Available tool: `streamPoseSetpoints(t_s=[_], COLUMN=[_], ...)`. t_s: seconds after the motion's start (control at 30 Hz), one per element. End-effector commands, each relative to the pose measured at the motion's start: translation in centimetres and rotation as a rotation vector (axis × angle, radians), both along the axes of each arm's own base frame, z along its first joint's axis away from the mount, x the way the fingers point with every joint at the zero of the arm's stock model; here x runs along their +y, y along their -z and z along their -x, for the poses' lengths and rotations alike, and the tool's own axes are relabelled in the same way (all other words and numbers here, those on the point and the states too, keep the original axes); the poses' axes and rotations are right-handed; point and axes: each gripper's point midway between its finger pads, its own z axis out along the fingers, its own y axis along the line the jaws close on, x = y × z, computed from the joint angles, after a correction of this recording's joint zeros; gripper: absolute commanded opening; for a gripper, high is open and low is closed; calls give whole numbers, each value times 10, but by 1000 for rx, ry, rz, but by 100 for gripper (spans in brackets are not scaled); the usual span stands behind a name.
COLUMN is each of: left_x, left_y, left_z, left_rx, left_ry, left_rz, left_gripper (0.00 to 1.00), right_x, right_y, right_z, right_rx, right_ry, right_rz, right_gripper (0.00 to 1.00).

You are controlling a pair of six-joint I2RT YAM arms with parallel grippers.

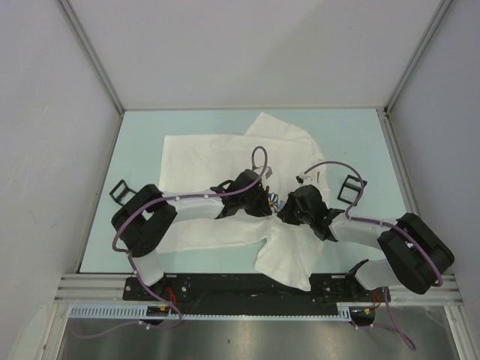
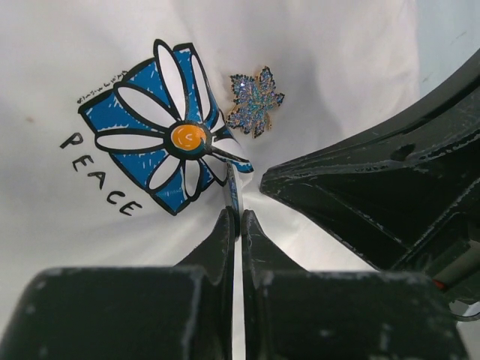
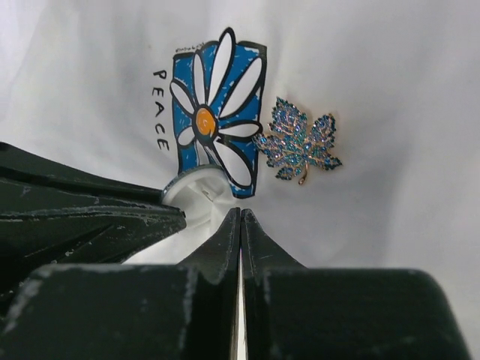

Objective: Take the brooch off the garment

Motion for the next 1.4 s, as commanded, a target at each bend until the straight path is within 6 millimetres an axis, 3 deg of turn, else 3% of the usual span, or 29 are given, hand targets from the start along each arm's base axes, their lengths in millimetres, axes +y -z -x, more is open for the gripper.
streamPoseSetpoints(t_s=[0.0,0.73,1.37], left_x=[-7,-7,-13], left_y=[-1,4,5], left_z=[15,16,17], left_rx=[58,109,166], left_ry=[52,71,111], left_rz=[65,110,163], left_gripper=[0,0,0], right_x=[18,39,84], right_y=[-24,-23,-24], right_z=[-19,-20,-1], right_rx=[-81,-112,-139], right_ry=[-4,-93,-303], right_rz=[-65,-52,23], right_gripper=[0,0,0])
